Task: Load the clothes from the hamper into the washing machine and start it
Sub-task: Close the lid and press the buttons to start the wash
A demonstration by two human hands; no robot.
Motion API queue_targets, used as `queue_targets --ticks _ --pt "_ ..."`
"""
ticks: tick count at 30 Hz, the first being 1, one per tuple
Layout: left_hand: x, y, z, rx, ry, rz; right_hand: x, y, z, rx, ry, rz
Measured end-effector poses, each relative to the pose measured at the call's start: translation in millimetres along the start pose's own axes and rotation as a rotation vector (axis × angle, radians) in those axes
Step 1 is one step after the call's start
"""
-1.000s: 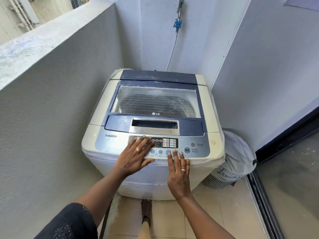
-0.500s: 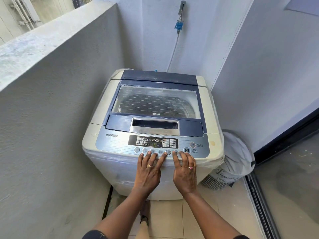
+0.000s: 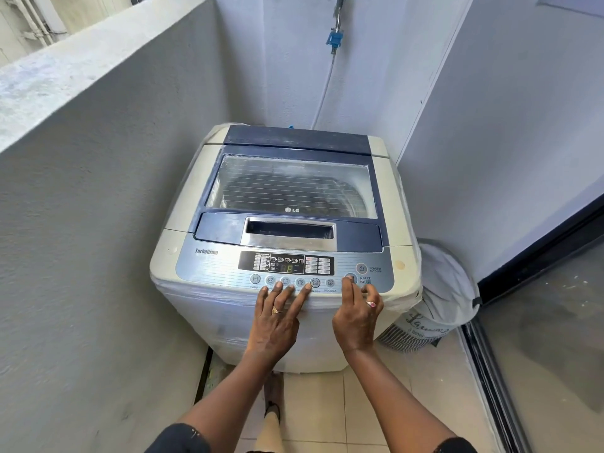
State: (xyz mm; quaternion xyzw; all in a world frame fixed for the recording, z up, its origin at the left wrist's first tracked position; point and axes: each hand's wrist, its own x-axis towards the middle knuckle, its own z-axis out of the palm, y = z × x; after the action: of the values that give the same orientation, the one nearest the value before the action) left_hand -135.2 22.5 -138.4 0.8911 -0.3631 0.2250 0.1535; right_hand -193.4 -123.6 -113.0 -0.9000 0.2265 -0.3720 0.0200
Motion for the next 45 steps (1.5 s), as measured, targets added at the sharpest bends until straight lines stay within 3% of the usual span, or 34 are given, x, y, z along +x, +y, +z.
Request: queue_targets --ticks 11,16,21,23,28,31,34,39,45 --pt "-0.1 0.3 -1.7 0.054 0.032 0.027 6.8 7.0 -0.4 0.08 0.071 0.002" --pt "12.2 -22.8 -15.3 0.062 0.015 0.229 12.9 11.1 -0.7 0.194 0.033 0.081" --pt "44.9 -55.0 -36.3 -0.055 -0.117 0.379 51.9 11.1 -4.8 0.439 -0.044 0.146" --pt "63.3 -63.5 -46.6 -0.189 -0.185 0.323 67.4 8.9 -4.4 0.559 -0.127 0.218" --pt "114.4 -71.1 -74.4 -0.734 -0.447 -0.071 103.4 -4.9 4.8 1.06 -0.473 0.469" --pt "135.7 -76.5 -75.1 -1.033 -0.499 -0.219 119.1 -16.5 5.1 1.337 -0.576 0.494" --pt "147.0 -83.9 -69.2 -1.235 -0.554 -0.281 129.4 -23.8 7.3 1.448 -0.711 0.478" --pt "150.2 -97.7 -54.8 -1.222 -0.673 -0.242 133.1 -25.6 18.2 1.436 -0.887 0.396" --pt "146.7 -96.5 -45.3 -1.084 -0.568 -0.086 136.3 -28.7 24.3 1.478 -0.945 0.33"
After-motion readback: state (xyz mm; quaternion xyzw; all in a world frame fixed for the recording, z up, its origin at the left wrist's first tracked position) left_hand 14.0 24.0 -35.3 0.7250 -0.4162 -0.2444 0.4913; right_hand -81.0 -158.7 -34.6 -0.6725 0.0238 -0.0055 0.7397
